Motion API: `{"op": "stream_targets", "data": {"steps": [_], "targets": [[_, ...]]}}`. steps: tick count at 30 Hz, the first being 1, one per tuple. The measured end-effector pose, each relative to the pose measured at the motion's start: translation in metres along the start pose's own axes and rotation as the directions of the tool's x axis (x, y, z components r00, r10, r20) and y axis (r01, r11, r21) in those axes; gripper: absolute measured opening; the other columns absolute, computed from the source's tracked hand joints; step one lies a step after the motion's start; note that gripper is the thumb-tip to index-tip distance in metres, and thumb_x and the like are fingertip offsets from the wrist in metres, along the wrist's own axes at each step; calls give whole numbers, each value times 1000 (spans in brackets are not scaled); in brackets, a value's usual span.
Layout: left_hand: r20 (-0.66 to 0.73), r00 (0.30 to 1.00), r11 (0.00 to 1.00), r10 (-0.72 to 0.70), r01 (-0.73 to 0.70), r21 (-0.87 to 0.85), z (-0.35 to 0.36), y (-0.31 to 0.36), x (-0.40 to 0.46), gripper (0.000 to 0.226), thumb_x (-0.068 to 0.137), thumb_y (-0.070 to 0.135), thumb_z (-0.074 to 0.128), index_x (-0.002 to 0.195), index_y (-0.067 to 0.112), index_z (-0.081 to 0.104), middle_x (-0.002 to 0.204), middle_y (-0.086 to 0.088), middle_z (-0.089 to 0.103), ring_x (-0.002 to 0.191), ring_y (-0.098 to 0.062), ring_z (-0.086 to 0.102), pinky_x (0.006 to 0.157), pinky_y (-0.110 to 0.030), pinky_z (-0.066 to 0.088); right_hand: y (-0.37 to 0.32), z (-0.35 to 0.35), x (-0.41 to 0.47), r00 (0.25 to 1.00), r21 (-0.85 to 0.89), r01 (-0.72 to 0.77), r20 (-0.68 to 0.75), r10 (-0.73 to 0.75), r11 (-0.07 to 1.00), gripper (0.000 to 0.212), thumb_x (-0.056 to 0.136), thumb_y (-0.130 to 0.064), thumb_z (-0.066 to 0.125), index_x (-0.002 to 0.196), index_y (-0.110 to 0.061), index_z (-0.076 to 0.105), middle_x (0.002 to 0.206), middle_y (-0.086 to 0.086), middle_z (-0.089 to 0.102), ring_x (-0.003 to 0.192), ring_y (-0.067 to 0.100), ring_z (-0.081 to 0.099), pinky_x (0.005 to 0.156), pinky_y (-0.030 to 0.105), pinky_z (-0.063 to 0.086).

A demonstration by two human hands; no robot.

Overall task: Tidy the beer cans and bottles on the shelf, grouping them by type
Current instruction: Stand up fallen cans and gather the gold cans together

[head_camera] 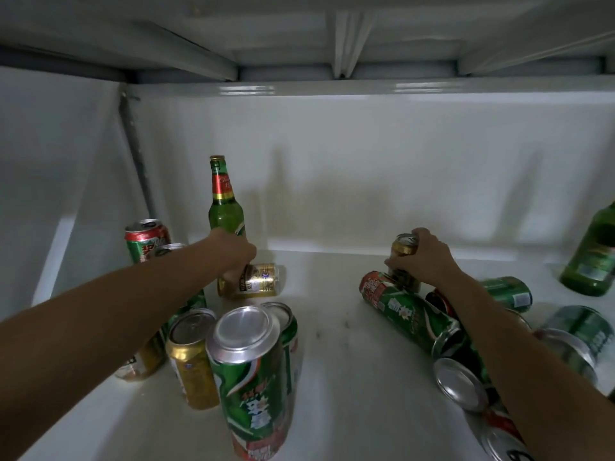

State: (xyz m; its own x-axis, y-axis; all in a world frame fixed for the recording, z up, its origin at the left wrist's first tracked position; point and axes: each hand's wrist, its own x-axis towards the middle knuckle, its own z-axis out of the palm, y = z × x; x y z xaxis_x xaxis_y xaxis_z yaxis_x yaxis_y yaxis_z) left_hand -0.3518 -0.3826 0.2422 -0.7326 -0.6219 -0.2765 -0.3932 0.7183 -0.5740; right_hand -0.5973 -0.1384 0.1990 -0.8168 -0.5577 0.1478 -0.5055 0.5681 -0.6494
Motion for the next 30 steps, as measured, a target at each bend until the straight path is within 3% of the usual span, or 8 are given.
{"op": "stream_targets", "data": {"steps": [3,7,10,12,15,20,24,30], "targets": [[-36,999,1000,19,-19,-6,-5,3,-4,49,81,47,80,117,21,61,80,8,52,86,-16,60,81,-33,58,-2,-2,5,1000,-11,-15,-15,15,1000,85,76,-35,89,144,-9,47,138,17,58,123,35,58,99,40,49],[-23,999,995,38,-39,-89,-12,0,-10,69,68,58,85,121,18,64,90,7,61,90,-15,64,81,-33,58,-6,-6,9,999,-58,10,-35,-12,998,80,70,-38,93,134,-7,57,128,17,65,115,34,63,89,36,51],[-79,996,982,29,-43,-182,-21,-2,-16,63,70,56,85,111,13,64,83,5,59,75,-12,59,69,-29,53,-17,-12,7,994,-80,64,-89,-71,995,77,66,-37,95,127,-7,59,121,16,69,109,33,65,83,32,49],[-131,991,961,24,-59,-269,-30,-7,-20,64,72,57,83,112,12,64,88,2,62,76,-13,60,64,-27,51,-32,-18,3,983,-75,126,-129,-135,989,79,65,-38,96,128,-9,59,120,12,70,109,31,66,86,32,49],[-186,982,925,34,-102,-366,-37,-18,-25,71,72,57,82,127,16,63,110,-1,65,94,-19,65,75,-30,59,-59,-24,-9,963,-9,244,-116,-244,970,73,66,-39,95,126,-13,63,116,6,69,107,25,65,88,31,50],[-185,977,891,101,-172,-421,-37,-36,-35,76,70,44,88,137,21,61,120,3,63,106,-20,62,93,-39,58,-93,2,-35,929,40,343,134,-345,939,75,63,-44,95,126,-17,66,123,6,67,109,22,63,88,31,53],[-180,971,909,159,-215,-357,-38,-29,-43,76,70,39,89,138,23,60,122,2,63,107,-20,61,93,-36,57,-109,42,-53,898,-18,395,218,-382,919,75,61,-50,94,122,-17,66,119,6,68,109,23,66,93,40,59],[-185,963,913,197,-249,-324,-24,-26,-40,76,66,45,90,134,21,64,115,4,64,104,-19,62,89,-34,58,-113,66,-63,910,-27,372,205,-359,928,77,60,-50,95,122,-16,66,117,7,69,108,25,66,91,41,60]]}}
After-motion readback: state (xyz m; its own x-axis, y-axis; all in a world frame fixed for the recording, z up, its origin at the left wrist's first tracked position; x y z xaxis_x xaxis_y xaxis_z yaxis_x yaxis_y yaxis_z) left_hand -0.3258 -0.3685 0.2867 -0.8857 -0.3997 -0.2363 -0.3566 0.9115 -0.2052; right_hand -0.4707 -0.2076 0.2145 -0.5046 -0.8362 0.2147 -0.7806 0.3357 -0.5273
